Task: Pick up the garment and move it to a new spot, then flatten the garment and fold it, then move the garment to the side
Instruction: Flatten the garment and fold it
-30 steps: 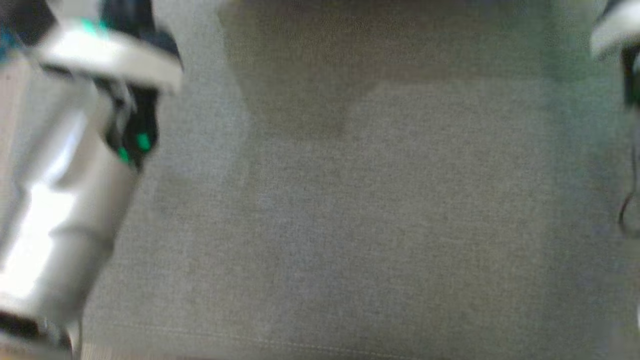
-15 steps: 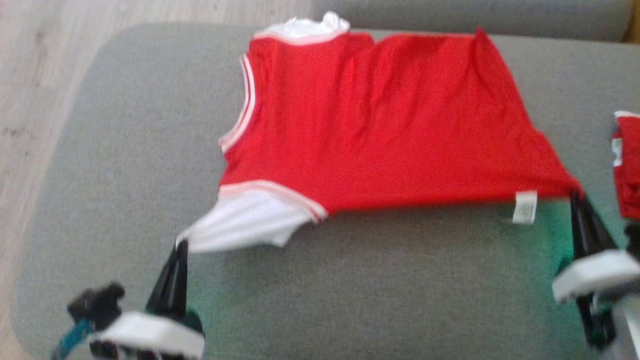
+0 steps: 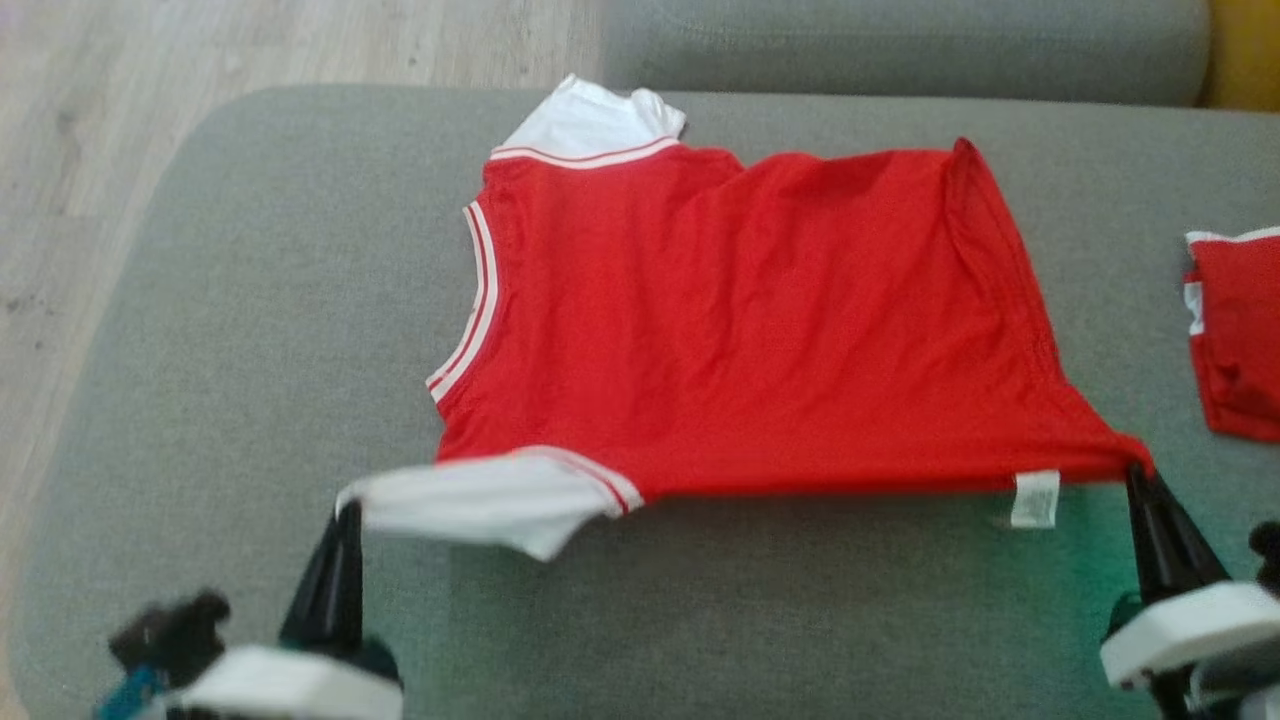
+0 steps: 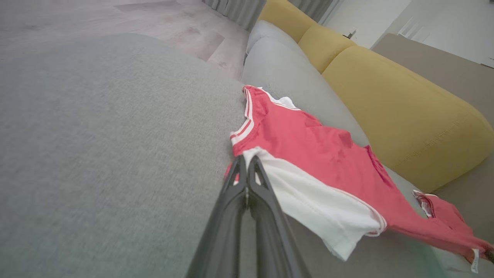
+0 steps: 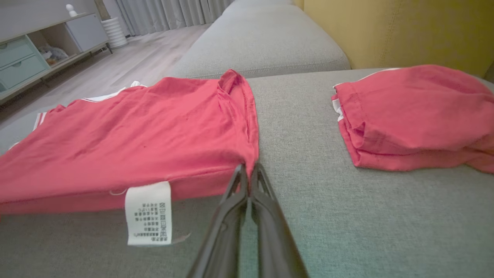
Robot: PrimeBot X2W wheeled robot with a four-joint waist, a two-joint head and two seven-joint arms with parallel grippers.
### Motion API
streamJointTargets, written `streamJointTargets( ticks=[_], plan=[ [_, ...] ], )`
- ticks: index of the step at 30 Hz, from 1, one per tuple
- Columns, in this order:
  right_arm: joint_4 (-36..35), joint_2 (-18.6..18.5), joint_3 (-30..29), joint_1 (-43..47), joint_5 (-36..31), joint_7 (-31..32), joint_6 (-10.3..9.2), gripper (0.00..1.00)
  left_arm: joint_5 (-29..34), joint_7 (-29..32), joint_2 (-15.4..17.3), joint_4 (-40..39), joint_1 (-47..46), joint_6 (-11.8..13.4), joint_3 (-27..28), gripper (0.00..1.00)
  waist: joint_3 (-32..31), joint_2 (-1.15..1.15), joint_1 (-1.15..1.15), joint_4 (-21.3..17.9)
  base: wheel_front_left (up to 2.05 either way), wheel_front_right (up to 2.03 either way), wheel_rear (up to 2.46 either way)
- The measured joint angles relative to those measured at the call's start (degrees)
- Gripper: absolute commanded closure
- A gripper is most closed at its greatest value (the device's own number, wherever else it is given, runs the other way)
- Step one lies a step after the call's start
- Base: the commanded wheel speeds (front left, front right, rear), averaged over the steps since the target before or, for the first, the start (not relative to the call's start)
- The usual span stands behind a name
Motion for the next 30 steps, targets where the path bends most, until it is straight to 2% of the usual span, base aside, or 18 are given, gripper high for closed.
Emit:
streamJointTargets(
  ticks=[5, 14, 25, 26, 27, 30],
  plan=[
    [0.1, 0.0, -0.3, -4.9, 0.0, 2.2, 0.00, 1.00, -1.2, 3.0, -1.3, 0.7, -9.5, -1.6, 0.1, 1.00, 2.6, 0.00, 0.00, 0.2, 0.00, 0.00, 0.00],
    [4.6, -0.9, -0.6, -15.4, -0.3, 2.9, 0.00, 1.00, -0.7, 5.8, -3.4, 9.6, -25.1, -6.3, -1.1, 1.00, 8.0, 0.00, 0.02, 1.0, 0.00, 0.00, 0.00],
    [12.5, -2.0, 2.0, -28.4, -2.3, 2.2, 0.00, 1.00, 0.7, 4.1, -7.0, 22.5, -40.2, -9.9, -2.8, 1.00, 14.9, -0.01, 0.03, 1.4, 0.00, 0.00, 0.00],
    [13.3, -2.1, 2.2, -29.3, -2.3, 1.9, 0.00, 0.66, 0.6, 3.7, -7.2, 23.5, -40.9, -10.1, -2.9, 0.84, 15.3, -0.01, 0.03, 1.5, 0.00, 0.00, 0.00],
    [14.1, -2.1, 2.3, -30.0, -2.3, 1.6, 0.00, 0.00, 0.7, 3.2, -7.2, 24.5, -41.5, -10.1, -3.3, 0.00, 15.5, -0.01, 0.03, 1.5, 0.00, 0.00, 0.00],
    [15.6, -2.1, 2.5, -31.0, -3.0, 0.1, 0.00, 0.00, 2.0, 0.8, -7.2, 26.2, -42.0, -10.6, -4.2, 0.00, 15.6, -0.01, 0.02, 1.7, 0.00, 0.00, 0.00]
  ],
)
